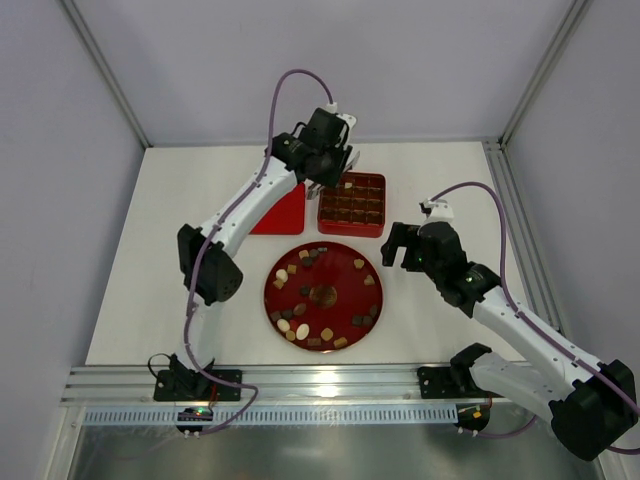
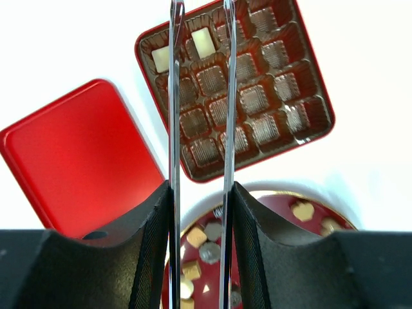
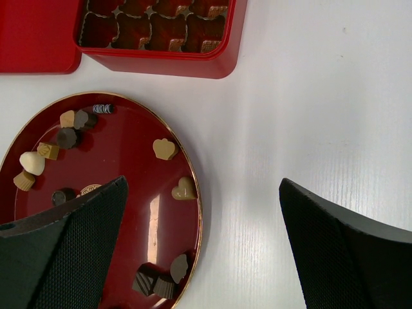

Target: Pack the chocolate

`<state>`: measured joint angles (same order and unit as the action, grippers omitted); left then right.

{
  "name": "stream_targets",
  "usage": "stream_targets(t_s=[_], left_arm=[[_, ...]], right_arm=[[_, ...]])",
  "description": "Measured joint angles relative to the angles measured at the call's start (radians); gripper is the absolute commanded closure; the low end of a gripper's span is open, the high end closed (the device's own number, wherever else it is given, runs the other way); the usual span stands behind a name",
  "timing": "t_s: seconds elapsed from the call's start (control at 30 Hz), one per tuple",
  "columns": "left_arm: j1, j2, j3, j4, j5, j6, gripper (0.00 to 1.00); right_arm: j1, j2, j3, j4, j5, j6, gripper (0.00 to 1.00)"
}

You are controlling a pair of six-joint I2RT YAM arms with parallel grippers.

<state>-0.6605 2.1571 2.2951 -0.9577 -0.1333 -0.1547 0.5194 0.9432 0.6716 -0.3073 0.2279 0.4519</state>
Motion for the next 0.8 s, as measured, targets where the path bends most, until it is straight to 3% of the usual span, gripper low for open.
stream_targets(t_s=[0.23, 0.6, 0.8], left_arm=[[0.000, -0.215, -0.170, -0.019, 0.026, -0.039, 0.61], [-0.035, -0.594, -0.696, -0.076, 0.028, -0.082, 0.60], [-0.069, -0.733, -0.870, -0.106, 0.027, -0.104, 0.58]], right_arm=[[-0.004, -0.003, 0.000, -0.001, 0.000, -0.004, 0.00], [-0.006, -0.016, 0.000, -0.001, -0.006, -0.005, 0.00], [-0.006, -0.016, 0.000, 0.000, -0.008, -0.005, 0.00]])
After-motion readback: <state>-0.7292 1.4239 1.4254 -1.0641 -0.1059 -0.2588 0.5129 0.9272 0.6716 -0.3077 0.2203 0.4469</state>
